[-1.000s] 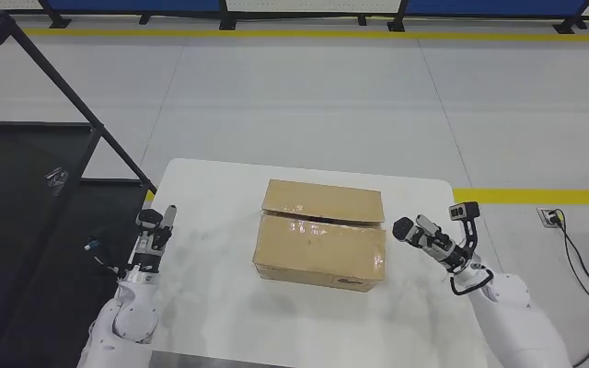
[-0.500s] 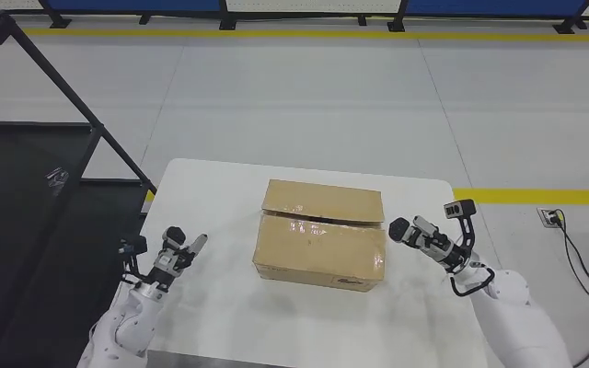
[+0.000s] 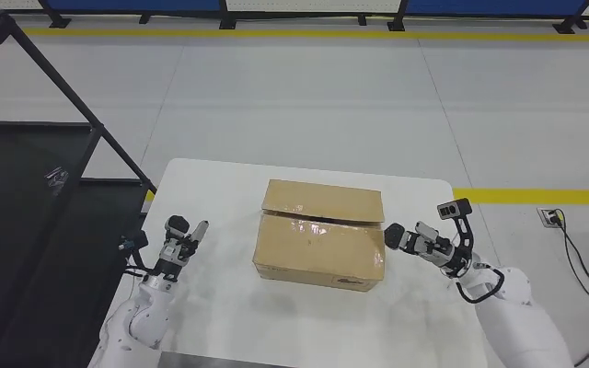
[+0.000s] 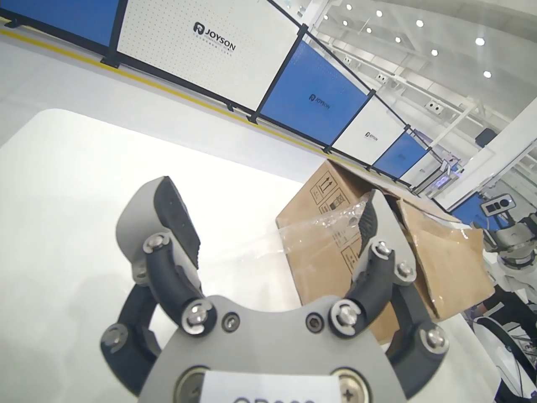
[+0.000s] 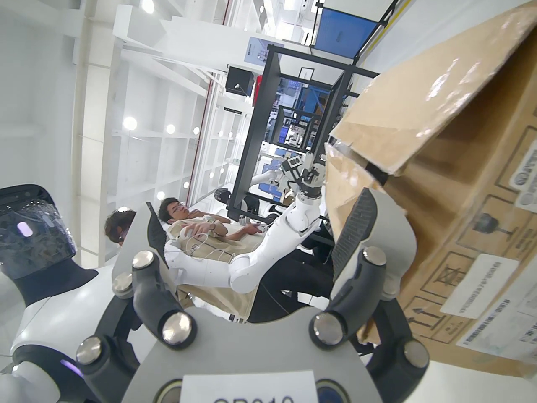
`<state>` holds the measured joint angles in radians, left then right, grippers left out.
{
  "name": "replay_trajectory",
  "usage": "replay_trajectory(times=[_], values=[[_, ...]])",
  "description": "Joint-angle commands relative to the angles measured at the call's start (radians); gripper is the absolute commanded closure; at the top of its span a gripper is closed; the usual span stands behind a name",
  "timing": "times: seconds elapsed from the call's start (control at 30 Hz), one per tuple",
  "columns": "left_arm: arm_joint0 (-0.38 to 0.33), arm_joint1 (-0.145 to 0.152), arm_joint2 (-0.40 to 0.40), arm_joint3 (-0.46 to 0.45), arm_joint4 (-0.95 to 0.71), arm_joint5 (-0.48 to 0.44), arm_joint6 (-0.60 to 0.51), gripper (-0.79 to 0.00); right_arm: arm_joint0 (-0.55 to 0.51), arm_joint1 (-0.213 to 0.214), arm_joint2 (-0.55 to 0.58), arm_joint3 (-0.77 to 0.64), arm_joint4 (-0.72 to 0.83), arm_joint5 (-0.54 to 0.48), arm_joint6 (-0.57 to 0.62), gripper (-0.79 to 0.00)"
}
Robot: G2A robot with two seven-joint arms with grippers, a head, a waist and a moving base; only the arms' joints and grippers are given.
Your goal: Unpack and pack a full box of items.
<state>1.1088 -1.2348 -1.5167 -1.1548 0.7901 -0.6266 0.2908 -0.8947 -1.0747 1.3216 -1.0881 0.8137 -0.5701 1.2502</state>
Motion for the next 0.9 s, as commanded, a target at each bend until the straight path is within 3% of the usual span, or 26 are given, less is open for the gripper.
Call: replay_trajectory(times=[0.0, 0.07, 0.2, 0.47, 0.67, 0.87], values=[[-0.001, -0.002, 0.002, -0.009, -0.023, 0.008, 0.001, -0.785, -0.016, 0.004, 0.013, -0.039, 0.031, 0.033, 0.034, -0.785], [-0.003, -0.003, 0.003, -0.016, -0.033, 0.017, -0.003, -0.785, -0.032, 0.009, 0.032, -0.062, 0.043, 0.048, 0.048, -0.785], [-0.006, -0.004, 0.008, -0.022, -0.030, 0.025, -0.009, -0.785, -0.040, 0.014, 0.047, -0.030, -0.052, -0.015, -0.015, -0.785], [-0.008, -0.003, 0.012, -0.023, -0.025, 0.019, -0.013, -0.785, 0.037, -0.010, -0.034, 0.092, -0.188, -0.100, -0.125, -0.785], [-0.003, 0.005, 0.009, -0.009, 0.006, -0.023, -0.080, -0.785, 0.063, -0.021, -0.061, 0.113, -0.156, -0.107, -0.107, -0.785], [-0.015, 0.004, 0.025, 0.020, 0.042, -0.008, -0.060, -0.785, 0.047, -0.017, -0.066, 0.049, -0.085, -0.043, -0.043, -0.785]])
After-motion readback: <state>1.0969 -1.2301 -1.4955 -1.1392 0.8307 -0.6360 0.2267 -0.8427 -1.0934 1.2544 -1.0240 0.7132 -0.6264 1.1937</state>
